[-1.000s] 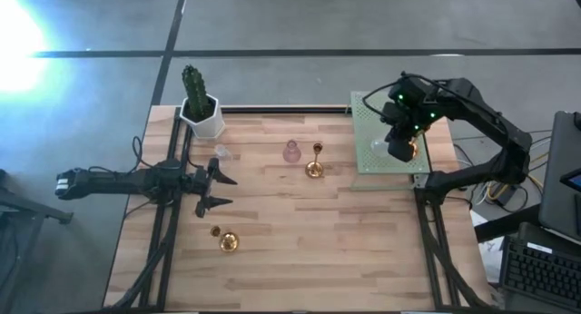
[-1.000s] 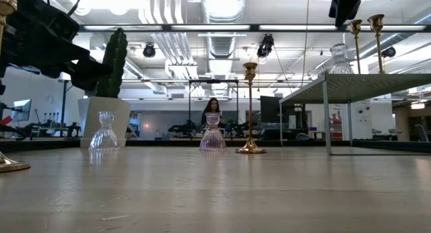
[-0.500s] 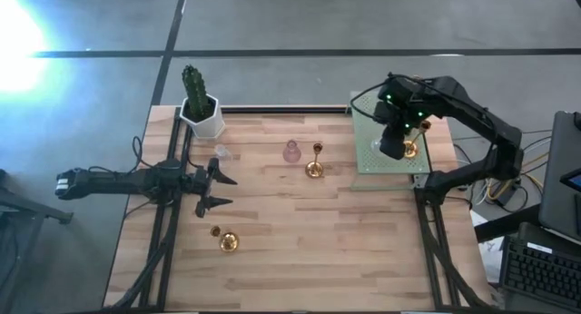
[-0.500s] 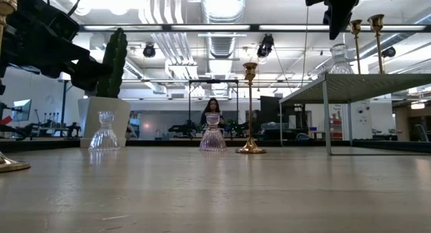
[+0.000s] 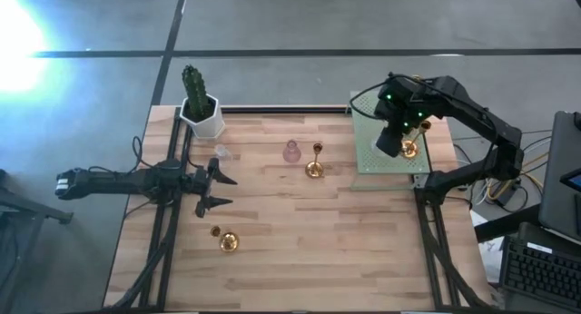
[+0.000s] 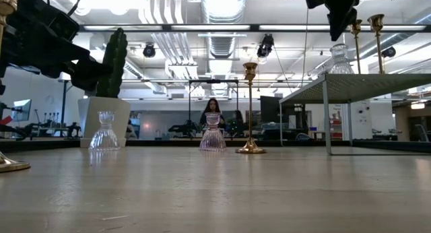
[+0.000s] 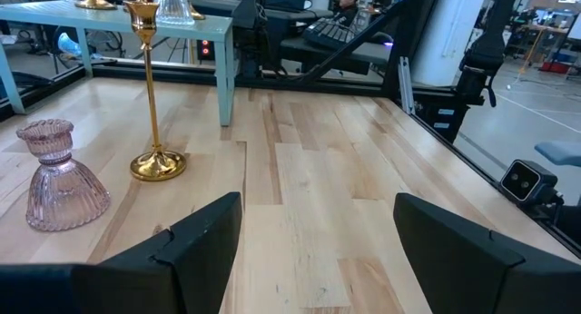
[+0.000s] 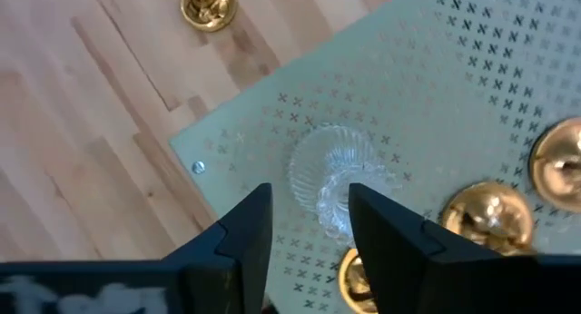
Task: Pick & Place candle stick holders
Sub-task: Put the bottom transparent glass candle holder on the shelf
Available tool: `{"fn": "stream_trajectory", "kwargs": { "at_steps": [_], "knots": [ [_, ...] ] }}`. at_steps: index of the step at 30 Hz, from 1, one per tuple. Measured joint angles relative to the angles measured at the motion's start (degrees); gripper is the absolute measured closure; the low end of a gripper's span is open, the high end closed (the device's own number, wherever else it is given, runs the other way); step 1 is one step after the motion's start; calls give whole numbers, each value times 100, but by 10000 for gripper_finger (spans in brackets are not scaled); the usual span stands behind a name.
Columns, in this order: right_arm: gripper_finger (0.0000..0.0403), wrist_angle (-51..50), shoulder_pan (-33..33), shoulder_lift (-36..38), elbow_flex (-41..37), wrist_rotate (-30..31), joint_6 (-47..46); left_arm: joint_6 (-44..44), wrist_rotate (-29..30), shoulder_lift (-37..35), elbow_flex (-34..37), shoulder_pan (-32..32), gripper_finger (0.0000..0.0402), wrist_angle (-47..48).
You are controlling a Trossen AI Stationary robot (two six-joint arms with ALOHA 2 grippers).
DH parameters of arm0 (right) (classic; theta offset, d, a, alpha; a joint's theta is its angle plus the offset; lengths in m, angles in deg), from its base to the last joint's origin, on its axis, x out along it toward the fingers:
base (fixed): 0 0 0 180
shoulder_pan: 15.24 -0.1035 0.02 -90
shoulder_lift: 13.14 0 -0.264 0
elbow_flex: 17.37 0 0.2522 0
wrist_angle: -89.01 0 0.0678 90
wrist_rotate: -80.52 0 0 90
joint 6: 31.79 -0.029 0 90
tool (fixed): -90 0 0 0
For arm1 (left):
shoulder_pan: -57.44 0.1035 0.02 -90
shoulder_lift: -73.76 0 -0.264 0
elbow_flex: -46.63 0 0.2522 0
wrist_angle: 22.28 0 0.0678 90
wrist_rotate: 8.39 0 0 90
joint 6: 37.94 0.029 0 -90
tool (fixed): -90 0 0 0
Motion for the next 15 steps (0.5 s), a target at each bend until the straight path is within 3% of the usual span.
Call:
{"fn": "stream_trajectory", "kwargs": {
  "at_steps": [15],
  "knots": [
    [278,0,2,0,-2,49,-801,0,0,0,0,0,108,2]
  ]
}}
